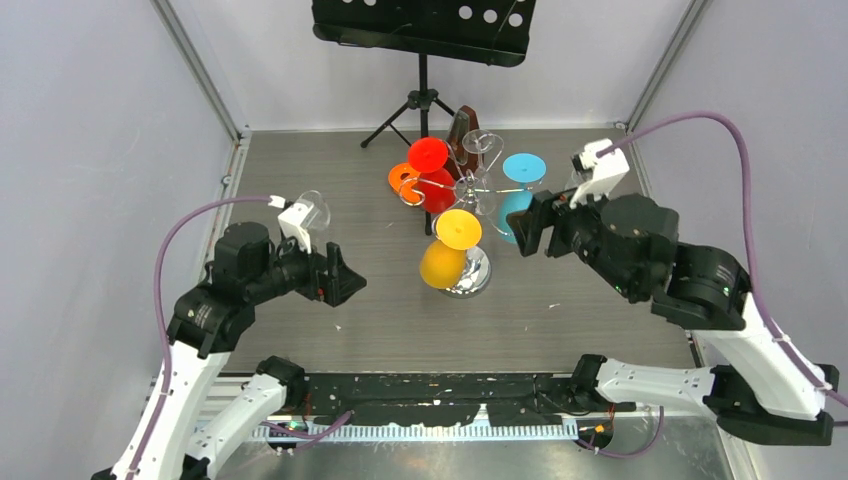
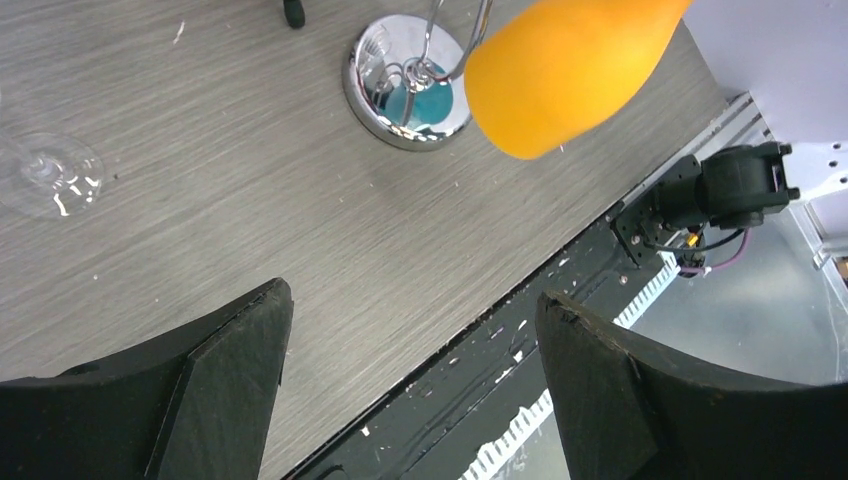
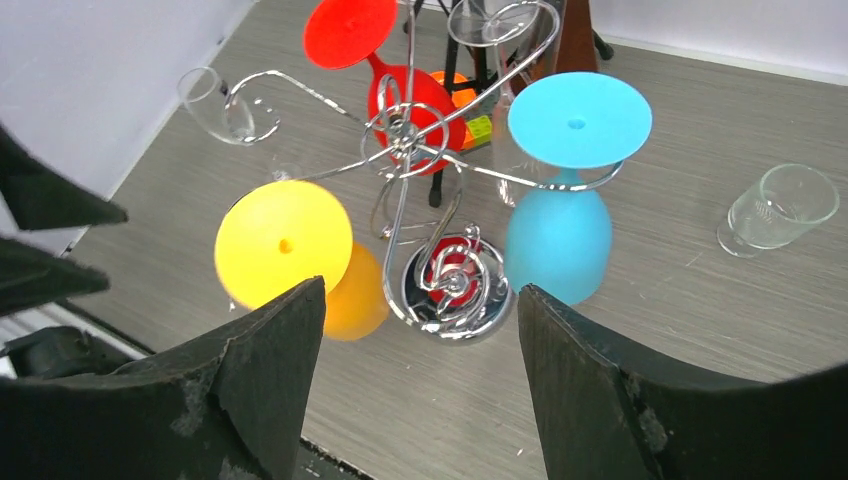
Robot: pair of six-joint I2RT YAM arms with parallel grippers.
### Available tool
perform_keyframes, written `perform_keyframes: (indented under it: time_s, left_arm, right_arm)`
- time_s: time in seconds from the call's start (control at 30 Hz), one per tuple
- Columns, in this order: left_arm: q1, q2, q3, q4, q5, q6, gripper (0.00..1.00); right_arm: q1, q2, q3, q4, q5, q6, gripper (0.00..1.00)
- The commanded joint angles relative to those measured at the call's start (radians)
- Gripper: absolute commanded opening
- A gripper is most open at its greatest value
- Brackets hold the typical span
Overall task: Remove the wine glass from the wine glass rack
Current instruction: Pick up the wine glass from the wine rack.
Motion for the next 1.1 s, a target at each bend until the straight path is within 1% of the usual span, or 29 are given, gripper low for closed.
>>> perform_keyframes:
  time_s: [0.0, 0.1, 0.13, 0.23, 0.43, 0.57, 0.63, 0.77, 0.83, 0.87, 1.07]
  left_arm:
    - [-0.003, -0.053, -0.066, 0.073, 0.051, 0.024, 0.89]
    - [-0.002, -0.085, -0.108, 0.089, 0.065, 0.018, 0.89]
    - [-0.003, -0.098, -0.127, 0.110, 0.069, 0.008, 0.89]
    - [-0.003, -0.136, -0.203, 0.185, 0.095, -0.024, 0.90]
    - [-0.003, -0.160, -0.279, 0.218, 0.134, -0.018, 0.91]
    - [-0.003, -0.172, -0.325, 0.253, 0.171, -0.043, 0.91]
    - [-0.003, -0.171, -0.342, 0.261, 0.198, -0.052, 0.91]
    - [-0.003, -0.185, -0.356, 0.225, 0.175, -0.025, 0.91]
    - [-0.003, -0.193, -0.363, 0.228, 0.159, -0.028, 0.92]
    - [-0.003, -0.190, -0.362, 0.229, 0.164, -0.028, 0.92]
    - [-0.004, -0.178, -0.361, 0.220, 0.176, -0.032, 0.92]
  right_arm:
    - [-0.156, 0.047, 0.066, 0.063, -0.162, -0.038, 0.76]
    - [-0.240, 0.071, 0.083, 0.073, -0.219, -0.038, 0.75]
    - [-0.282, 0.074, 0.085, 0.078, -0.232, -0.042, 0.75]
    - [-0.358, 0.093, 0.093, 0.085, -0.277, -0.047, 0.75]
    - [-0.539, 0.114, 0.072, 0.121, -0.386, -0.024, 0.73]
    - [-0.660, 0.128, 0.041, 0.170, -0.481, 0.017, 0.73]
    - [-0.747, 0.139, 0.021, 0.196, -0.534, 0.043, 0.71]
    - [-0.868, 0.158, -0.032, 0.264, -0.669, 0.122, 0.69]
    - [-0.906, 0.168, -0.064, 0.298, -0.741, 0.154, 0.68]
    - [-0.924, 0.170, -0.084, 0.319, -0.754, 0.164, 0.68]
    - [-0.966, 0.185, -0.164, 0.419, -0.867, 0.248, 0.66]
